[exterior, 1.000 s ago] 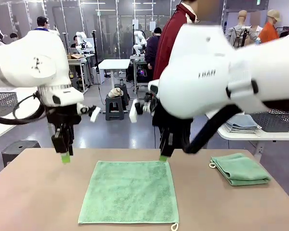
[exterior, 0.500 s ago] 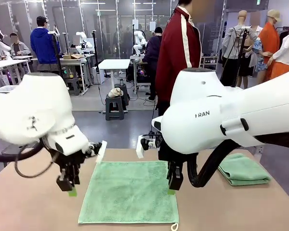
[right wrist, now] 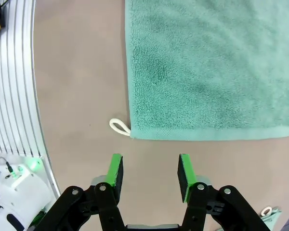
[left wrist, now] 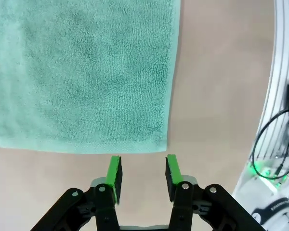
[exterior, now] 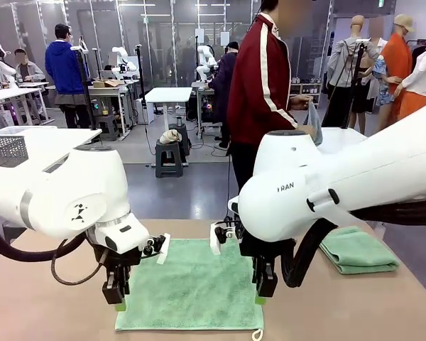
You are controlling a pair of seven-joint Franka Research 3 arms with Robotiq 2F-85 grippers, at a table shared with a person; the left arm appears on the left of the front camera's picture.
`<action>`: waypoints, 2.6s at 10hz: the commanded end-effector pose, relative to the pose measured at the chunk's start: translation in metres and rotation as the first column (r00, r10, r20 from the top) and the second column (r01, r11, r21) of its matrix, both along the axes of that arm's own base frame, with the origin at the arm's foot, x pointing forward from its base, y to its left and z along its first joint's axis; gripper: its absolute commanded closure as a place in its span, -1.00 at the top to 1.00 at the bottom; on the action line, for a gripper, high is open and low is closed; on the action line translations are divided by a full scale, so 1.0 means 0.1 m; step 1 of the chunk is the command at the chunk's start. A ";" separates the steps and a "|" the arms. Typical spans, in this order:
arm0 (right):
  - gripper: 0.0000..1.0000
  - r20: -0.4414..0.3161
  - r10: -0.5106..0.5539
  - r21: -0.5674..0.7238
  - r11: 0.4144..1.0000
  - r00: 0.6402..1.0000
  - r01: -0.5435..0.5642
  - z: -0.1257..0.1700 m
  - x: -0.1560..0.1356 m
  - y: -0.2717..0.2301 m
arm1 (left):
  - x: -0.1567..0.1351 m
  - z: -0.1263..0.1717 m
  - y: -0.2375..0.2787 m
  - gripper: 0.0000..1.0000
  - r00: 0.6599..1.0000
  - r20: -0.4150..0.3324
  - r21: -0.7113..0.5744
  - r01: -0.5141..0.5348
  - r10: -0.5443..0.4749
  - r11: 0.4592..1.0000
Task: Fold the towels and place them in the basket.
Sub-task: When a person lays out a Towel with hook on the table, fold it in half twice.
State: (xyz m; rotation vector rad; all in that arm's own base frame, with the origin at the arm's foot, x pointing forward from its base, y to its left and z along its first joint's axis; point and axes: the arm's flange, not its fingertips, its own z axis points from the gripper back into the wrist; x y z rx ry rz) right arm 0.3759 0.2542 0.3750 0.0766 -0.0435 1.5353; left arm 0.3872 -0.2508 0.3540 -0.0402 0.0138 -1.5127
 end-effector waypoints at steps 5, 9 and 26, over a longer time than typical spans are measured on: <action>0.67 -0.036 -0.054 0.009 0.998 0.998 0.054 -0.32 -0.15 0.11 | -0.22 -0.10 -0.06 0.46 0.998 0.041 0.050 0.055 -0.057 0.997; 1.00 -0.053 -0.022 0.003 1.000 0.998 0.022 -0.31 -0.16 0.10 | -0.22 -0.12 -0.06 1.00 0.998 -0.002 0.034 0.056 -0.056 0.998; 1.00 0.019 -0.041 -0.098 0.994 0.999 0.042 -0.79 -0.11 0.17 | -0.40 -0.57 0.03 1.00 0.989 0.130 0.032 0.068 -0.072 0.997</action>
